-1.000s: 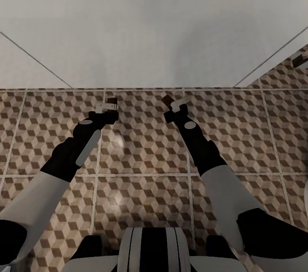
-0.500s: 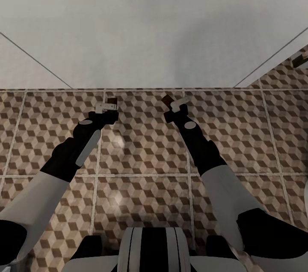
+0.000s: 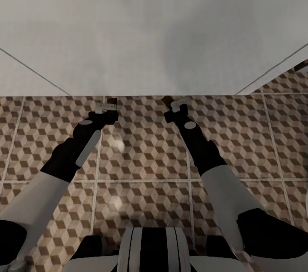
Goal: Take the four mousetraps from the cabinet in the bathroom and place them on the bathroom floor. Make sure all four end up on the same floor surface, and ensure that at least two of them are either under or directly next to the same bathroom sink.
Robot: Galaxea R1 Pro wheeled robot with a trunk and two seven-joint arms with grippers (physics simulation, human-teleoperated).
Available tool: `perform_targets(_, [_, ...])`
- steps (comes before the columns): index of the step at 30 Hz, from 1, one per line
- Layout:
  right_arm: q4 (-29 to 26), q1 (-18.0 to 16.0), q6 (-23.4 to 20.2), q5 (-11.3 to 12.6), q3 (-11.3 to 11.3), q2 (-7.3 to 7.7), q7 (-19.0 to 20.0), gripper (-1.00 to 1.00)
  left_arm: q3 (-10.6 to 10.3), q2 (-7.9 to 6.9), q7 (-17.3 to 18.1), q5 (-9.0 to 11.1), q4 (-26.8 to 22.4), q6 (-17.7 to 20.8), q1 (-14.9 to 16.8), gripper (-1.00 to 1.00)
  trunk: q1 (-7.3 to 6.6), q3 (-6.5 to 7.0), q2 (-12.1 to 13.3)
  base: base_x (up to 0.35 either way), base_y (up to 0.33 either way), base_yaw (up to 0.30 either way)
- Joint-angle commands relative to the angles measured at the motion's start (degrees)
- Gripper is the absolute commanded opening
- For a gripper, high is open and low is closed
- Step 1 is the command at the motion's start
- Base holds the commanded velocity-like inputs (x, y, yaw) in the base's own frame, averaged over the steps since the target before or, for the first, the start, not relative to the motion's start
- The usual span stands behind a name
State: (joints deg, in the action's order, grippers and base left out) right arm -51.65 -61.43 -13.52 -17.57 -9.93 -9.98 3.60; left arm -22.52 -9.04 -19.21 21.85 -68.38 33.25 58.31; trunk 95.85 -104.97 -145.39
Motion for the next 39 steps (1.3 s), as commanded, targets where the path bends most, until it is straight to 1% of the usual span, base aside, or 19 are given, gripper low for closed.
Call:
perform_targets(1, [-0.1,0.0,-0.4,-0.6,0.0,-0.01,0.3,-1.00,-0.2,-0.08,-0.8,0.5,0.0,0.2,0.0,-1.00,0.00,-0.03,0.0,0.032,0.000,0.000])
perform_targets(9, [1.8,0.0,0.2,-0.6,0.1,-0.01,0.3,-1.00,-0.2,-0.04,-0.8,0.5,0.5,0.1,0.0,-1.00,0.00,-0.03,0.0,0.008,0.000,0.000])
perform_targets(14, [4.1,0.0,2.8,-0.6,0.1,-0.01,0.3,-1.00,-0.2,-0.02,-0.8,0.5,0.9,0.0,0.0,-1.00,0.00,-0.03,0.0,0.000,0.000,0.000])
perform_targets(18, [5.4,0.0,3.6,-0.6,0.1,-0.01,0.3,-1.00,-0.2,-0.01,-0.8,0.5,1.7,-0.2,0.0,-1.00,0.00,-0.03,0.0,0.000,0.000,0.000])
perform_targets(19, [5.8,0.0,3.9,-0.6,0.1,-0.01,0.3,-1.00,-0.2,0.00,-0.8,0.5,2.3,-0.9,0.0,-1.00,0.00,-0.03,0.0,0.000,0.000,0.000])
perform_targets(23, [6.7,0.0,4.9,-0.6,0.1,-0.01,0.3,-1.00,-0.2,0.15,-0.7,0.5,5.8,-5.7,0.0,-1.00,0.00,-0.03,0.0,0.000,0.000,0.000])
perform_targets(26, [6.9,0.0,5.3,-0.6,0.1,-0.01,0.3,-1.00,-0.2,0.22,-0.7,0.5,8.3,-7.7,0.0,-1.00,0.00,-0.03,0.0,0.000,0.000,0.000])
perform_targets(29, [7.0,0.0,5.5,-0.6,0.1,-0.01,0.3,-1.00,-0.2,0.30,-0.6,0.4,9.9,-8.5,0.0,-1.00,0.00,-0.03,0.0,0.000,0.000,0.000])
perform_targets(34, [7.2,0.0,6.6,-0.6,0.1,-0.01,0.3,-1.00,-0.2,0.33,-0.6,0.1,10.9,-9.6,0.0,-1.00,0.00,-0.03,0.0,0.000,0.000,0.000])
perform_targets(39, [7.9,0.0,7.7,-0.6,0.1,-0.01,0.3,-1.00,-0.2,0.38,-0.6,0.1,12.9,-11.7,0.0,-1.00,0.00,-0.03,0.0,0.000,0.000,0.000])
